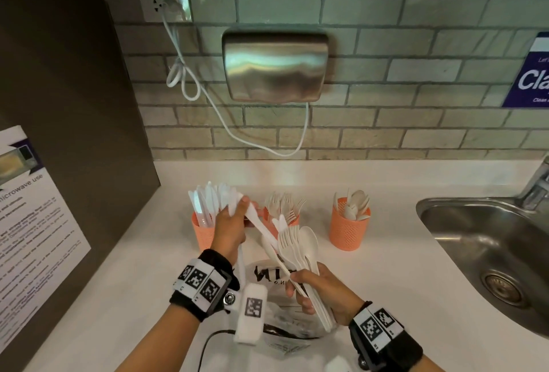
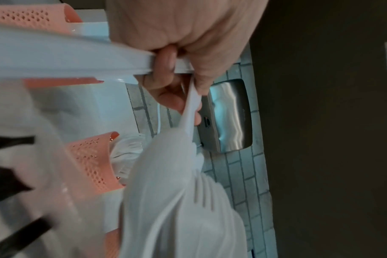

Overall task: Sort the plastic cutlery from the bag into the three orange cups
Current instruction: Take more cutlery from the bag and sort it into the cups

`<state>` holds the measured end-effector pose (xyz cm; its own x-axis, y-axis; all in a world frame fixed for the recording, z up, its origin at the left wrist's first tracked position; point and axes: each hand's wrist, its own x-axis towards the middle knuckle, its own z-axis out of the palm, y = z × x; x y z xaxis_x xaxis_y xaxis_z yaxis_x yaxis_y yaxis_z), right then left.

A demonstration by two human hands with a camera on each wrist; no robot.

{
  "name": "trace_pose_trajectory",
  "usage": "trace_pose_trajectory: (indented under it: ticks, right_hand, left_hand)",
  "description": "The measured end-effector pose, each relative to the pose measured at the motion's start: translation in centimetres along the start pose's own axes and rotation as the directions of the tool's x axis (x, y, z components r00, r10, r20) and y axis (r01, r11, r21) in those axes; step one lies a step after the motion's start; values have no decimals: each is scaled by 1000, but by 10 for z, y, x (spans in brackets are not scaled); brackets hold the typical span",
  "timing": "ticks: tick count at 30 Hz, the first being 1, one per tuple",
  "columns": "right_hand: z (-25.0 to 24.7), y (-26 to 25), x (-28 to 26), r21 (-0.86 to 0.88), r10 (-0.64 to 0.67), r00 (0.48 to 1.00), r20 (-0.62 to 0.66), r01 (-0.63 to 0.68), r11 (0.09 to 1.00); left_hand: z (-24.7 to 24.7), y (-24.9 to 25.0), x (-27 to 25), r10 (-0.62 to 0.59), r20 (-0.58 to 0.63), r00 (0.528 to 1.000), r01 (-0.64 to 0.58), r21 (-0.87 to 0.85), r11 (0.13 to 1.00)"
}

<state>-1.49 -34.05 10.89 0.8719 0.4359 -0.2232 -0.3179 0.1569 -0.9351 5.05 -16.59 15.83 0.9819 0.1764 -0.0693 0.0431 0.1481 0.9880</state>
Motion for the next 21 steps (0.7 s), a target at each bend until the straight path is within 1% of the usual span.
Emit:
trace_pose_trajectory:
  ticks: [2, 4, 5, 7, 9, 10, 11, 12, 14, 16, 18, 19, 21]
  right_hand:
    - [0, 1, -1, -7, 1, 1000, 17, -1, 1000]
    - [0, 2, -2, -6, 13, 999, 33, -13, 1000]
    - [-1, 1, -2, 0, 24, 999, 46, -24, 1000]
    - [-2, 1, -2, 18, 48, 996, 72, -49, 999]
    - [-5, 0, -2, 51, 64, 993, 96, -70, 996]
    - [-7, 0, -3, 79, 73, 991, 108, -82, 994]
    - [-8, 0, -3, 115, 84, 989, 123, -98, 989]
    - [-10, 0, -2, 156, 99, 985, 141, -120, 980]
    - [-12, -1, -2, 237, 119, 975, 188, -162, 958]
    - [-14, -1, -1, 275, 113, 965, 236, -178, 945]
    - [-13, -2, 0, 239, 107, 957, 271, -175, 955]
    - [-13, -2, 1, 211, 108, 954, 280, -171, 962]
    - [-13, 0, 1, 188, 107, 949, 295, -168, 968]
  left_hand:
    - [-3, 5, 4, 10, -51, 999, -14, -82, 997]
    - [-6, 9, 9, 17, -153, 988, -47, -195, 980]
    - [-8, 9, 12, 11, -206, 979, -70, -279, 958]
    - [-13, 12, 17, -33, -278, 960, -101, -455, 885]
    - [-19, 15, 20, -82, -293, 953, -93, -538, 838]
    - [-22, 17, 20, -102, -275, 956, -71, -553, 830]
    - [-23, 18, 19, -110, -243, 964, -41, -542, 840]
    - [-24, 18, 18, -108, -204, 973, -8, -497, 868]
    - [-24, 15, 13, -105, -91, 990, 70, -329, 942]
    - [-22, 8, 3, -106, 75, 992, 115, -135, 984]
    - [-16, 2, -10, -122, 205, 971, 116, 42, 992]
    - [-11, 1, -17, -132, 240, 962, 110, 105, 988]
    - [-1, 1, -29, -130, 265, 955, 84, 179, 980]
